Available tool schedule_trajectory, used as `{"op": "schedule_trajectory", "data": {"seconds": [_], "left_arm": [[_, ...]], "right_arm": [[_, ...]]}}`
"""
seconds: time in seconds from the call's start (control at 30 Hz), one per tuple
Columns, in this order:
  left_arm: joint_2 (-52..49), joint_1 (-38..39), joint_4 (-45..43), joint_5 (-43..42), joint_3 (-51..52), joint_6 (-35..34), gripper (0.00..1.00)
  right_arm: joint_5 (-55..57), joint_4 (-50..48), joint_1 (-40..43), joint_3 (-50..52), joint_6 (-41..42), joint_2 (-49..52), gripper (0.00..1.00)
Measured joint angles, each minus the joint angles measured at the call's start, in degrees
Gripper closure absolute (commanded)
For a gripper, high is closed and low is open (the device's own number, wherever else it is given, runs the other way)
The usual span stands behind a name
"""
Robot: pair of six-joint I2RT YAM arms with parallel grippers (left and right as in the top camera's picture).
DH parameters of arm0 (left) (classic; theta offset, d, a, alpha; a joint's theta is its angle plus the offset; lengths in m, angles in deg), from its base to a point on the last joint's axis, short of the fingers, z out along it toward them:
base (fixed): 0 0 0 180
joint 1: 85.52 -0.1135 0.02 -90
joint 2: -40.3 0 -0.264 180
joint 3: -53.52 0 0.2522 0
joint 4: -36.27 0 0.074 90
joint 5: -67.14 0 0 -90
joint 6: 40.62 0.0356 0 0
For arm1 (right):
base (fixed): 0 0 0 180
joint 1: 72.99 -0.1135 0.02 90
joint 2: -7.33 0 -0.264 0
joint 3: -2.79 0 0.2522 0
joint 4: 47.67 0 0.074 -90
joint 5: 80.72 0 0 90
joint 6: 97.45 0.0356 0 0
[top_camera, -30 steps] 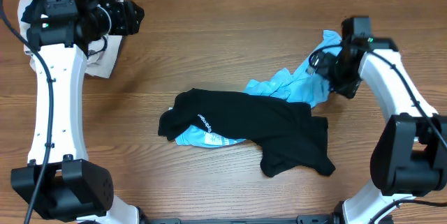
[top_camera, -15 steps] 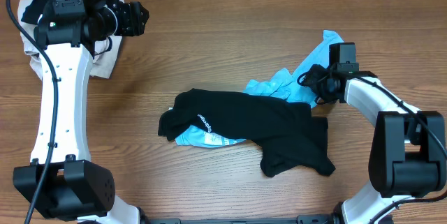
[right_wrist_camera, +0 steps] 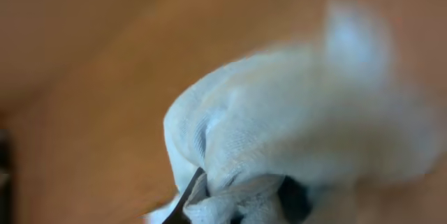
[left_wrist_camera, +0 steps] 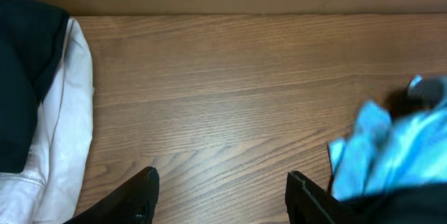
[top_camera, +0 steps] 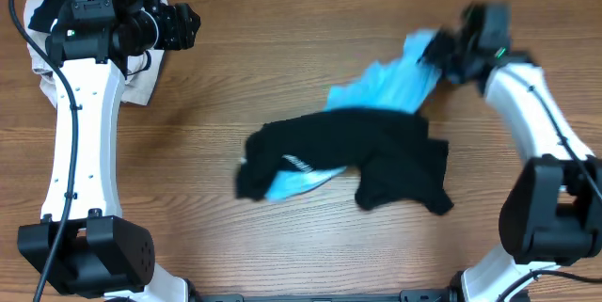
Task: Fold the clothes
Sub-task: 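Grasp the light-blue cloth with the right gripper and move it right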
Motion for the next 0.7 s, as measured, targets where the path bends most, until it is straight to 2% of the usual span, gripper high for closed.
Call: {"op": "schedule_trajectory", "data": {"seconds": [0.17, 0.27, 0.53, 0.7], "left_arm": [[0.0, 0.0, 0.0, 0.0, 0.0, 0.0, 0.40], [0.0, 0.0, 0.0, 0.0, 0.0, 0.0, 0.41], [0.0, 0.0, 0.1, 0.0, 0.0, 0.0, 0.40], [0.0, 0.0, 0.1, 0.0, 0.0, 0.0, 0.40]], "right_arm": [[-1.9, 10.8, 0.6, -22.8, -4.8, 0.0, 0.96], [-1.9, 16.5, 0.6, -32.5, -6.9, -0.2, 0.96], [-0.5, 30.7, 0.9, -51.0, -10.5, -0.5, 0.96], [6.4, 35.7, 1.0, -57.7, -11.3, -2.4, 0.96]]}}
